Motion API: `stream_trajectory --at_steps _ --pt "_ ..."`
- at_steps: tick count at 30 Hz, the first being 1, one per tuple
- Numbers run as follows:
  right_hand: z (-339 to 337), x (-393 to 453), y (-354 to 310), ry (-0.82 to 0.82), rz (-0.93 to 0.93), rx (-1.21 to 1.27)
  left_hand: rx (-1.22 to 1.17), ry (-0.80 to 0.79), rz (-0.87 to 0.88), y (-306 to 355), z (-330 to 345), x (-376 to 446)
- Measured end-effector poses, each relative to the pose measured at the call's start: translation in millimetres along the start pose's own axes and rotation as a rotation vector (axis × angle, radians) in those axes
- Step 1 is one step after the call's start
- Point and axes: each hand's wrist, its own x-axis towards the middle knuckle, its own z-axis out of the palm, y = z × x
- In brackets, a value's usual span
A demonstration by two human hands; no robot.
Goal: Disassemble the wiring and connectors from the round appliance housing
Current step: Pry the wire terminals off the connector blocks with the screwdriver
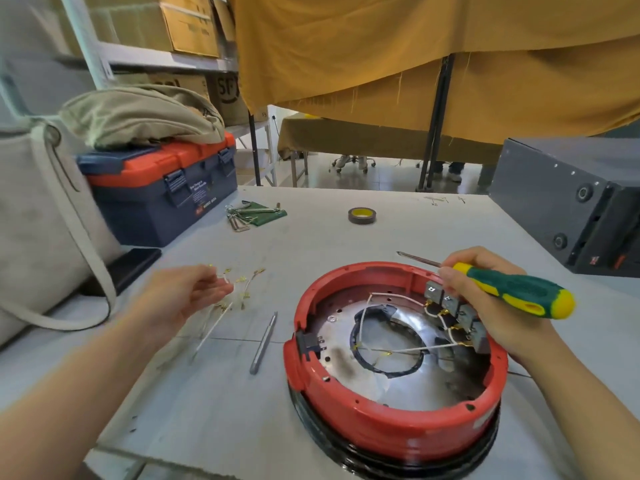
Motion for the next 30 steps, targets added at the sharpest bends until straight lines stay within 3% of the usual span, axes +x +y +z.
stream_trajectory --at_steps 8,18,23,27,30 --pt "-0.8 1.8 1.8 0.005 0.025 -0.02 0.124 0.066 -0.024 -28.3 -18.3 15.8" --pt "3.0 1.2 -4.4 -0.038 0.022 -0.012 0.825 0.196 0.139 -36.4 -29.8 32.1" --pt "5.4 2.0 -6.2 -0.055 0.037 -0.038 0.872 0.18 0.228 -29.3 -22.6 27.4" --pt "4.8 3.9 -4.7 -0.029 0.039 -0.056 0.859 0.048 0.445 -15.0 6.7 9.1" --pt "5.6 4.1 -4.3 -0.012 0.012 -0.042 0.862 -0.221 0.656 -5.2 38.3 -12.9"
